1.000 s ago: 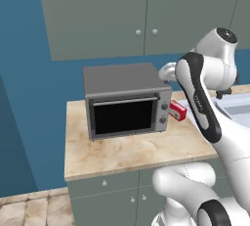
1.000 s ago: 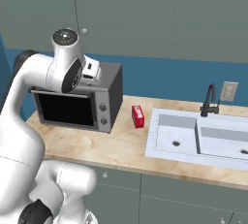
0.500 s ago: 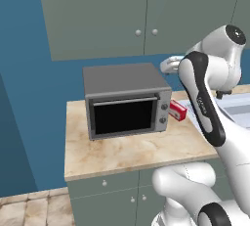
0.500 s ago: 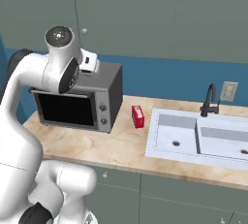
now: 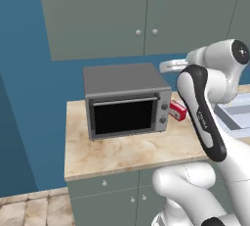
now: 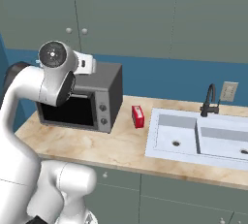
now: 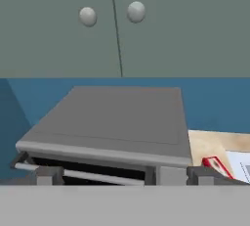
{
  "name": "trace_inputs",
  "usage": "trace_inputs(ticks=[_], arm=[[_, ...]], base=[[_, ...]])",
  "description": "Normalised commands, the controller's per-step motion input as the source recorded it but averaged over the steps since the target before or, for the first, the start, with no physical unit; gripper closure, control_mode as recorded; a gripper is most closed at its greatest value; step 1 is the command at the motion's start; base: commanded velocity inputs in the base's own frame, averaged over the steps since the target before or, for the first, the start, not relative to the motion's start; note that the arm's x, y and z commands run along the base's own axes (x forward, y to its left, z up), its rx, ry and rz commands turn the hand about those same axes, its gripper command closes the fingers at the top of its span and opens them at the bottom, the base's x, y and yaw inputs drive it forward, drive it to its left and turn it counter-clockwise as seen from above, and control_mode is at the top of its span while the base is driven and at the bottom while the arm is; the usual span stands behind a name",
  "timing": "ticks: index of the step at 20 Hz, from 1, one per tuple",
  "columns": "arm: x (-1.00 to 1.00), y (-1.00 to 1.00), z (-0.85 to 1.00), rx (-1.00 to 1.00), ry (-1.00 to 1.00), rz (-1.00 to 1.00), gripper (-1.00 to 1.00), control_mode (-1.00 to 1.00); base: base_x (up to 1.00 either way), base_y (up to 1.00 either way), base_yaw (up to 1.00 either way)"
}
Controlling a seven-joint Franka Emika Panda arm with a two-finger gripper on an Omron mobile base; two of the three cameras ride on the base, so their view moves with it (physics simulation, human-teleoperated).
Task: Pick the spray and spray from the cabinet and place them on the counter.
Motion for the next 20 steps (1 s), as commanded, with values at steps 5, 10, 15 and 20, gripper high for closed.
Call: trace_inputs(ticks=[5,10,15,20], arm=[[0.01,0.09,0.00,0.00,-0.26,0.02,-1.00,-1.00],[0.00,0.01,0.07,0.00,-0.21,0.00,-1.00,-1.00],[0.02,0.04,0.07,0.00,-0.18,0.00,-1.00,-1.00],[0.03,0.00,0.11,0.00,-0.16,0.00,-1.00,-1.00]], base=[[0.00,0.00,0.00],[0.00,0.00,0.00],[0.00,0.00,0.00],[0.00,0.00,0.00]])
